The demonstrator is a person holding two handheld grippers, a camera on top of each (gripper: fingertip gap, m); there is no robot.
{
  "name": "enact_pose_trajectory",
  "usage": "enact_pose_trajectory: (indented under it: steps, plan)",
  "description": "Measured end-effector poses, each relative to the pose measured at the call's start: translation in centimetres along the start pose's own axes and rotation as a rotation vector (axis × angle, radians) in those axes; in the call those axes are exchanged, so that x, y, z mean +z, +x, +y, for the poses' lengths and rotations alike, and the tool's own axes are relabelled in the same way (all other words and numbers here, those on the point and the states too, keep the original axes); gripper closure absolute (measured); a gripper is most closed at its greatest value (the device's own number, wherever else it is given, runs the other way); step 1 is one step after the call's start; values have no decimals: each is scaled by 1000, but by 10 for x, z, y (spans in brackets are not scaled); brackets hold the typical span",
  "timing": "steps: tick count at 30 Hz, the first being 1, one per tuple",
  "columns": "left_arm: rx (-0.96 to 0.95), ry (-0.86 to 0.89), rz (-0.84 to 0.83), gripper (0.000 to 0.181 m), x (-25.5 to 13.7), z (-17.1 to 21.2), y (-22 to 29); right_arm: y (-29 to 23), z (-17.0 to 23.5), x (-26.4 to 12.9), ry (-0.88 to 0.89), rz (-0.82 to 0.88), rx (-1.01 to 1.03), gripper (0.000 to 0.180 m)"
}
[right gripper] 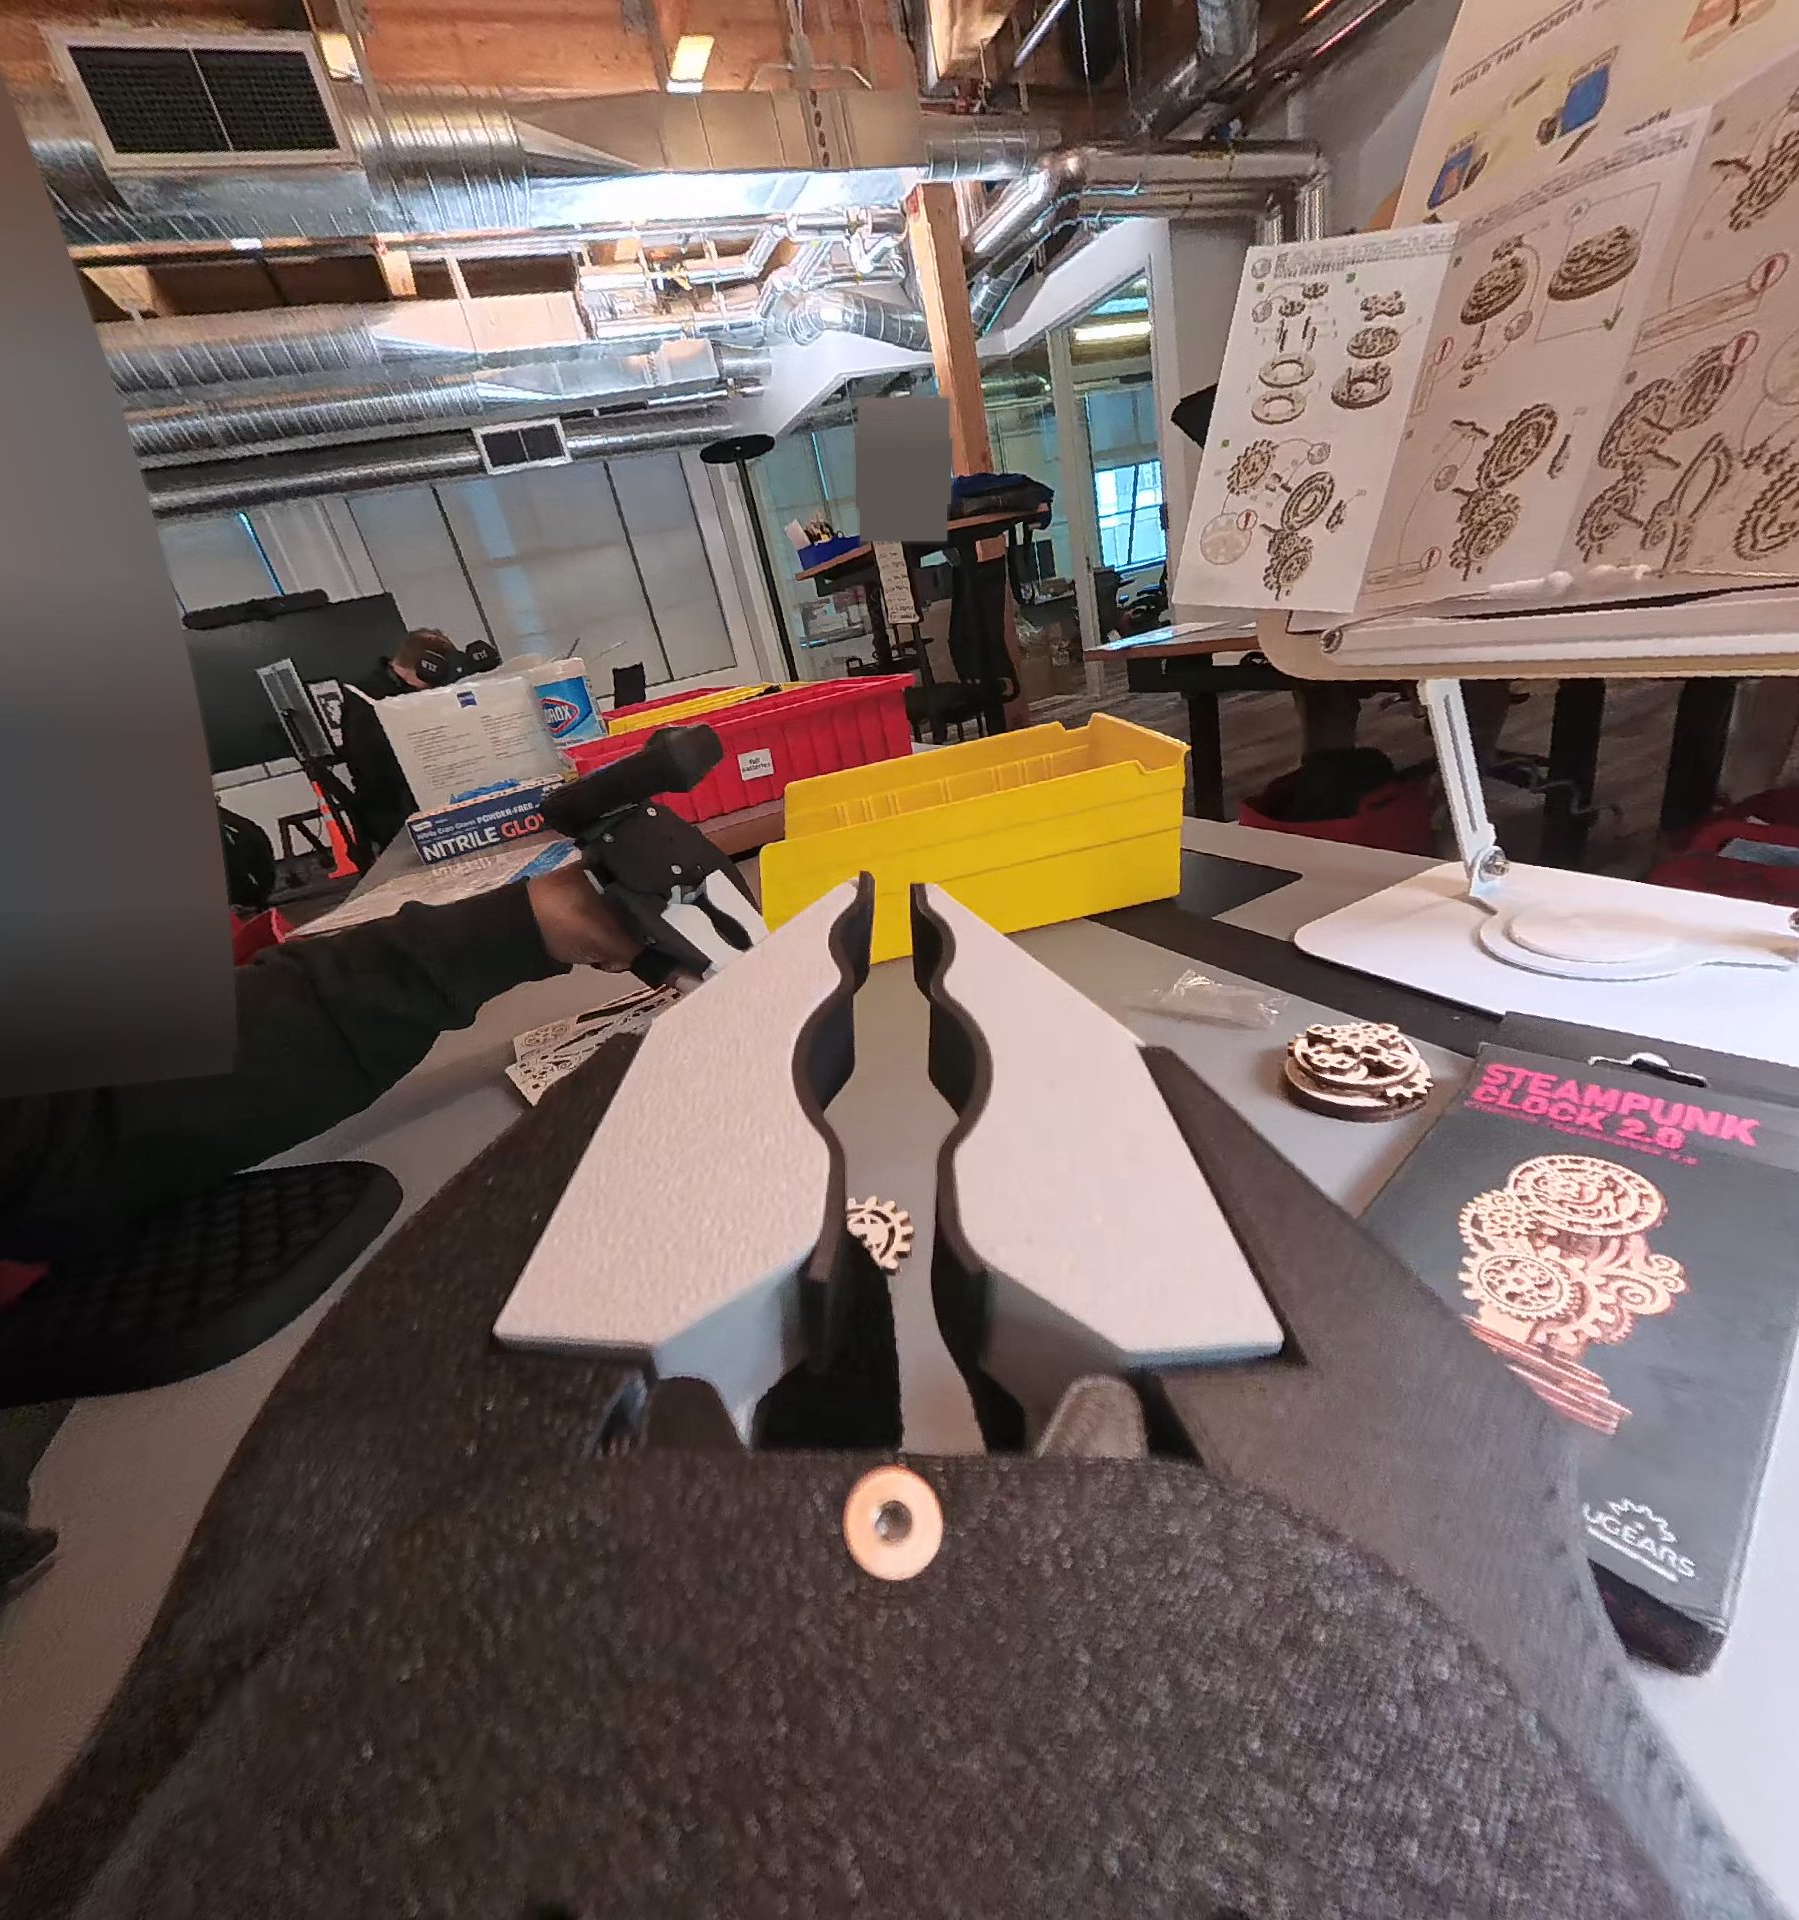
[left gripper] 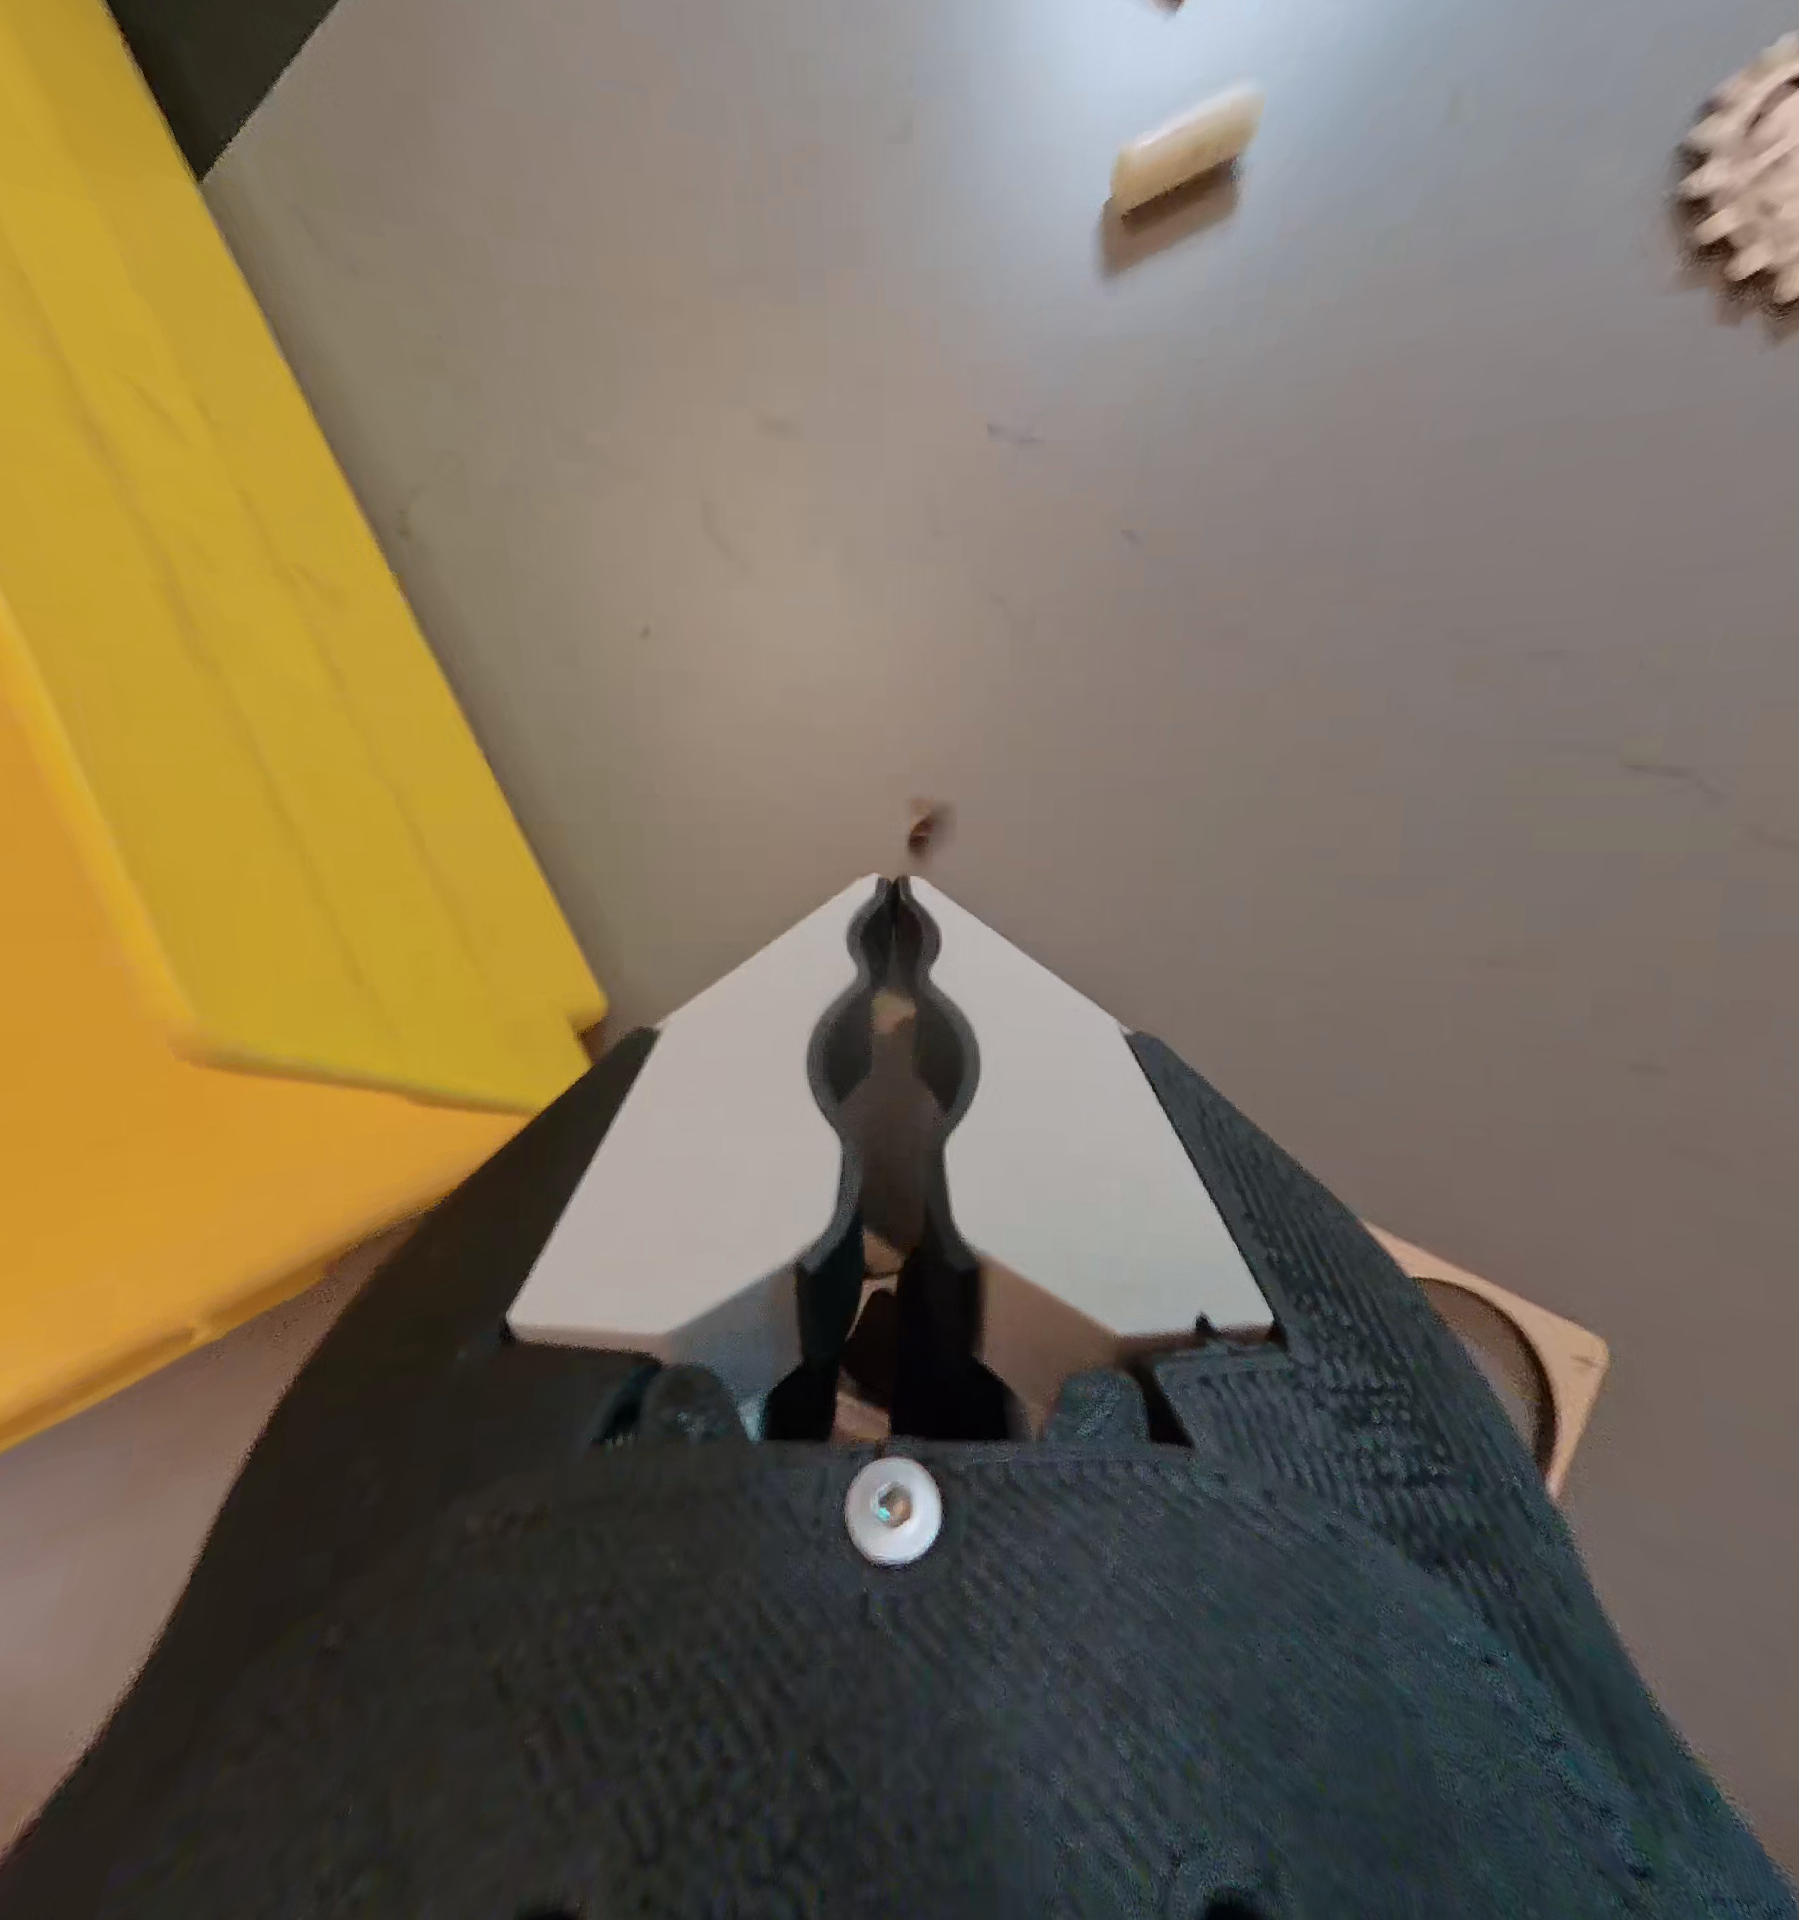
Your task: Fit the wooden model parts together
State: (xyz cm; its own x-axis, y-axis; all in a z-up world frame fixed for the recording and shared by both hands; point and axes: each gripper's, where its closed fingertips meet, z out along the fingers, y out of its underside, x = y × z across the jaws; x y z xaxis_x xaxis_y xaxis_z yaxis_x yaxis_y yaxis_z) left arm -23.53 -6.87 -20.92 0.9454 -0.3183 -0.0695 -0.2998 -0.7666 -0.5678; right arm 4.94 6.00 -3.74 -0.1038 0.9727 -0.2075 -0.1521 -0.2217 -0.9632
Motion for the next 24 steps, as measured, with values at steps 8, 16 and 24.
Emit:
enact_pose_trajectory:
  steps: [8,16,24]
  plan:
    - [-21,291,193,181,-17,-53,47,-12,17,9,-71,-32,-48,175]
    - [-6,107,159,156,27,-47,61,-28,24,13,-113,-69,-106,176]
    - [-30,128,162,171,37,-58,68,-29,25,13,-116,-74,-104,177]
